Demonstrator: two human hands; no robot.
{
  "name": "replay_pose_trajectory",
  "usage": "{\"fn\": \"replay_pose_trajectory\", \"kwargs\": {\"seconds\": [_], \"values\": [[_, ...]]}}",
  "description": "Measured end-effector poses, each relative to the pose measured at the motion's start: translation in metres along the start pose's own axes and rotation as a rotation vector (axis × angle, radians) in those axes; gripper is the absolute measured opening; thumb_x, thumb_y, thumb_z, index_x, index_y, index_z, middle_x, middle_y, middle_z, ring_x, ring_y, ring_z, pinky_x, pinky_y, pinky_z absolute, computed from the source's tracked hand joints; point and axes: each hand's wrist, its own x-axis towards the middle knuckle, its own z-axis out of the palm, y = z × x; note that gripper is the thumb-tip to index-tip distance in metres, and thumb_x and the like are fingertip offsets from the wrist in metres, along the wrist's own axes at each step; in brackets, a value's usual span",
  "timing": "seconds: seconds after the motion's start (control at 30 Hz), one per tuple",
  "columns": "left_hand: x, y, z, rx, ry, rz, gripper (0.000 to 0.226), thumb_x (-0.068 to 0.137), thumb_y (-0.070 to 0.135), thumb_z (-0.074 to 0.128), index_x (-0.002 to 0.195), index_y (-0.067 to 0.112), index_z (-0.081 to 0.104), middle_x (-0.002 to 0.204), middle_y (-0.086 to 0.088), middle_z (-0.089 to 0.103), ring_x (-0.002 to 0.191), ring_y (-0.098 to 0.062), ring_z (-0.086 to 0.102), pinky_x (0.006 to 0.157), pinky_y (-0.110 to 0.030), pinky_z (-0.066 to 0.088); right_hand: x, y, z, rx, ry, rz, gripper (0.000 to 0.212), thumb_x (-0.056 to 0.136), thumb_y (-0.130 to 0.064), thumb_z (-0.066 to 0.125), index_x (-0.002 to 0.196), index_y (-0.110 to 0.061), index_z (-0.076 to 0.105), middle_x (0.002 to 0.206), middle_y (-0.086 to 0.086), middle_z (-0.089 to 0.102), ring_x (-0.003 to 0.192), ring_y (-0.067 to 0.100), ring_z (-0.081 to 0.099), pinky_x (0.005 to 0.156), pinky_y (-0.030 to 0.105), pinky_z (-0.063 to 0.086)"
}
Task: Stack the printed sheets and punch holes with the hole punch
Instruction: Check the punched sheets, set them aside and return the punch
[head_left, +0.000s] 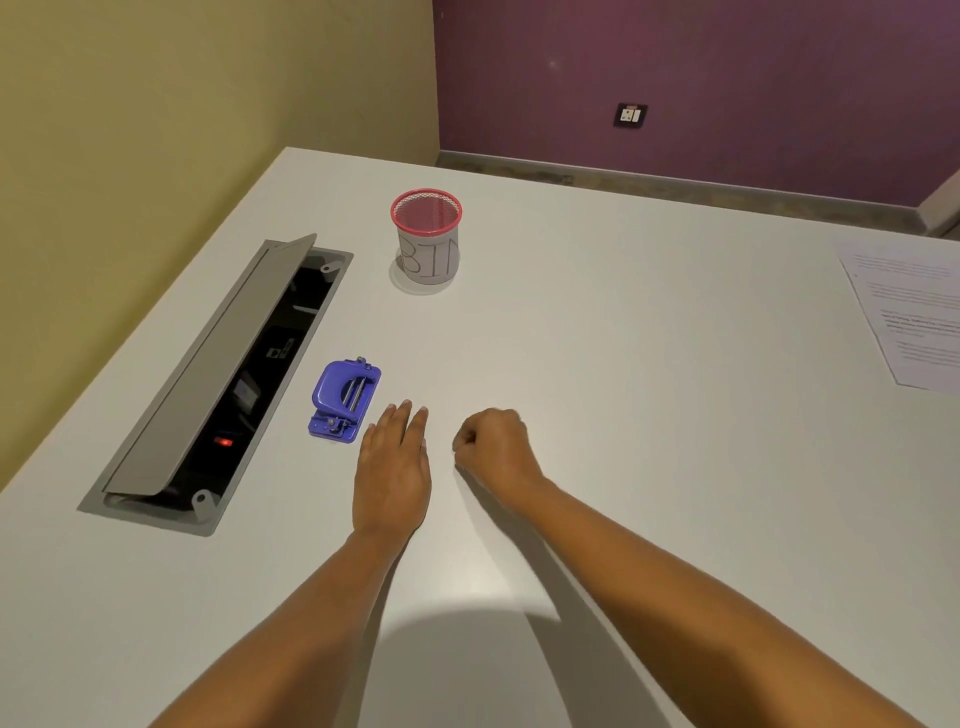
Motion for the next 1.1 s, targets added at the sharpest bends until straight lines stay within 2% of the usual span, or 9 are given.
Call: {"fn": "replay_pose_trajectory", "kwargs": {"seconds": [0.13, 0.2, 0.3, 0.4, 0.47, 0.53, 0.63, 0.83, 1.1], "values": [[0.007, 0.004, 0.001, -0.022, 0.014, -0.035, 0.039, 0.093, 0.005, 0.041, 0.131, 0.005, 0.047, 0.140, -0.016, 0.046, 0.134, -0.031, 0.037, 0.111, -0.043, 0.029, 0.019, 0.012, -0.023, 0.243, 0.005, 0.319, 0.009, 0.070, 0.005, 0.062, 0.071, 0.003, 0.071, 0.077, 0.014, 0.072, 0.060, 0.017, 0.063, 0.065, 0.026, 0.056], [0.016, 0.009, 0.002, -0.038, 0.005, -0.045, 0.039, 0.095, 0.007, 0.038, 0.133, 0.006, 0.044, 0.142, -0.014, 0.043, 0.136, -0.029, 0.033, 0.113, -0.041, 0.025, 0.025, 0.020, -0.038, 0.338, 0.021, 0.407, 0.006, 0.067, 0.005, 0.067, 0.065, -0.001, 0.069, 0.074, 0.013, 0.071, 0.051, 0.010, 0.060, 0.054, 0.017, 0.053], [0.032, 0.017, 0.007, -0.040, -0.021, -0.052, 0.042, 0.097, 0.014, 0.032, 0.139, 0.009, 0.035, 0.150, -0.011, 0.032, 0.141, -0.026, 0.023, 0.116, -0.038, 0.015, 0.036, 0.024, -0.055, 0.410, 0.041, 0.453, 0.018, 0.067, 0.005, 0.070, 0.054, -0.007, 0.063, 0.064, 0.006, 0.067, 0.041, 0.003, 0.057, 0.044, 0.010, 0.049], [0.050, 0.021, 0.010, -0.045, -0.036, -0.069, 0.044, 0.098, 0.019, 0.031, 0.142, 0.011, 0.030, 0.153, -0.011, 0.024, 0.143, -0.025, 0.016, 0.117, -0.038, 0.010, 0.054, 0.017, -0.070, 0.408, 0.074, 0.443, 0.017, 0.068, 0.004, 0.070, 0.056, -0.007, 0.063, 0.059, 0.001, 0.063, 0.035, -0.001, 0.055, 0.040, 0.010, 0.047], [0.063, 0.022, 0.010, -0.051, -0.051, -0.077, 0.046, 0.098, 0.021, 0.031, 0.143, 0.012, 0.027, 0.154, -0.011, 0.021, 0.144, -0.024, 0.013, 0.117, -0.037, 0.008, 0.070, 0.005, -0.080, 0.349, 0.123, 0.401, 0.005, 0.068, 0.000, 0.070, 0.067, -0.005, 0.069, 0.066, 0.003, 0.065, 0.050, 0.005, 0.060, 0.052, 0.014, 0.051], [0.072, 0.022, 0.010, -0.061, -0.055, -0.088, 0.046, 0.098, 0.023, 0.031, 0.143, 0.012, 0.027, 0.155, -0.010, 0.020, 0.144, -0.024, 0.012, 0.118, -0.037, 0.008, 0.089, -0.011, -0.091, 0.319, 0.179, 0.333, 0.008, 0.069, -0.002, 0.070, 0.077, -0.002, 0.072, 0.076, 0.008, 0.069, 0.066, 0.012, 0.063, 0.067, 0.022, 0.054], [0.074, 0.021, 0.012, -0.014, -0.037, -0.086, 0.047, 0.098, 0.025, 0.029, 0.143, 0.013, 0.026, 0.155, -0.008, 0.021, 0.144, -0.023, 0.013, 0.118, -0.037, 0.008, 0.119, -0.042, -0.105, 0.348, 0.237, 0.239, 0.010, 0.072, -0.003, 0.070, 0.081, 0.002, 0.072, 0.083, 0.014, 0.072, 0.071, 0.017, 0.066, 0.079, 0.032, 0.058], [0.073, 0.022, 0.016, 0.051, -0.017, -0.090, 0.047, 0.099, 0.027, 0.025, 0.145, 0.016, 0.022, 0.156, -0.006, 0.019, 0.145, -0.021, 0.012, 0.118, -0.036, 0.008, 0.176, -0.094, -0.119, 0.333, 0.312, 0.131, 0.016, 0.076, -0.006, 0.072, 0.090, 0.001, 0.073, 0.094, 0.014, 0.073, 0.088, 0.024, 0.069, 0.083, 0.036, 0.057], [0.074, 0.020, 0.023, 0.096, 0.000, -0.088, 0.047, 0.098, 0.027, 0.022, 0.144, 0.016, 0.023, 0.155, -0.005, 0.021, 0.144, -0.021, 0.014, 0.117, -0.036, 0.010, 0.218, -0.115, -0.112, 0.249, 0.232, 0.076, 0.023, 0.081, -0.005, 0.068, 0.103, 0.000, 0.068, 0.106, 0.015, 0.069, 0.099, 0.027, 0.065, 0.088, 0.034, 0.055]]}}
